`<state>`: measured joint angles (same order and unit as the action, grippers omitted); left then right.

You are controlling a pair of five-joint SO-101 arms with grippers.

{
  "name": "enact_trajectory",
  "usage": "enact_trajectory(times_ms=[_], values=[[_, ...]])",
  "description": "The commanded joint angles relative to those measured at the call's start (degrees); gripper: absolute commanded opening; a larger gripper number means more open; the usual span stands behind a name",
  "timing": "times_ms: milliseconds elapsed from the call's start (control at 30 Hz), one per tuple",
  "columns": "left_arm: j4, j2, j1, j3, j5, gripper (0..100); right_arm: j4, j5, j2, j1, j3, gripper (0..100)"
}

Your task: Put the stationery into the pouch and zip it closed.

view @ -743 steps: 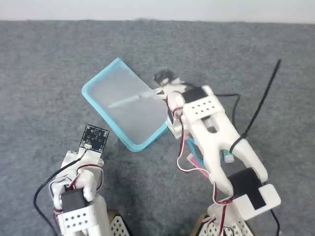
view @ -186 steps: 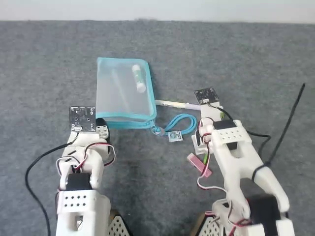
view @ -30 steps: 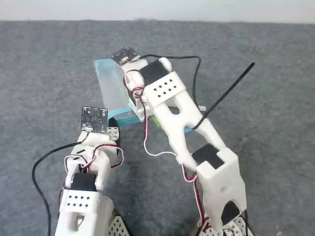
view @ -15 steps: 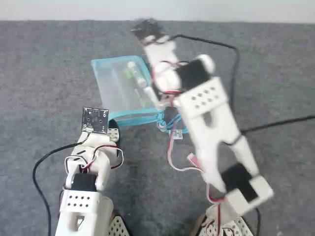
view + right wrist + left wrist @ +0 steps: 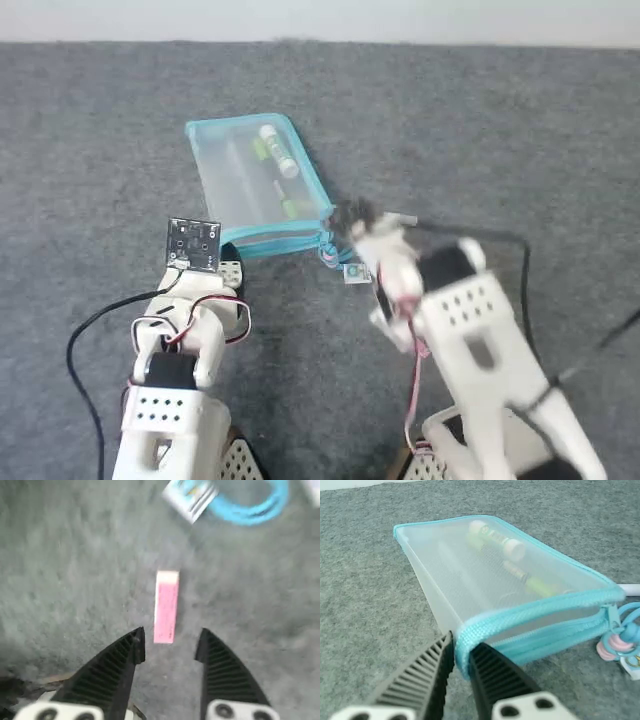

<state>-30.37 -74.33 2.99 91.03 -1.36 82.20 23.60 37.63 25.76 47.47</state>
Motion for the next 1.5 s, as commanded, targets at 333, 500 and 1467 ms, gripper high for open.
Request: enact_trajectory(times_ms=[333,500,1467], values=[[1.93,0.7,-0.26,-1.1,-0.44,1,-7.78,7.03,9.98,-5.49,14.07,19.2],[1.93,0.7,-0.44,-1.1,-0.44,1,-13.58,7.74,9.98,-6.55,20.13,19.1],[1.93,0.7,-0.53,-1.1,-0.44,1,-14.9,4.66,-6.55,-9.71,9.58,0.7]])
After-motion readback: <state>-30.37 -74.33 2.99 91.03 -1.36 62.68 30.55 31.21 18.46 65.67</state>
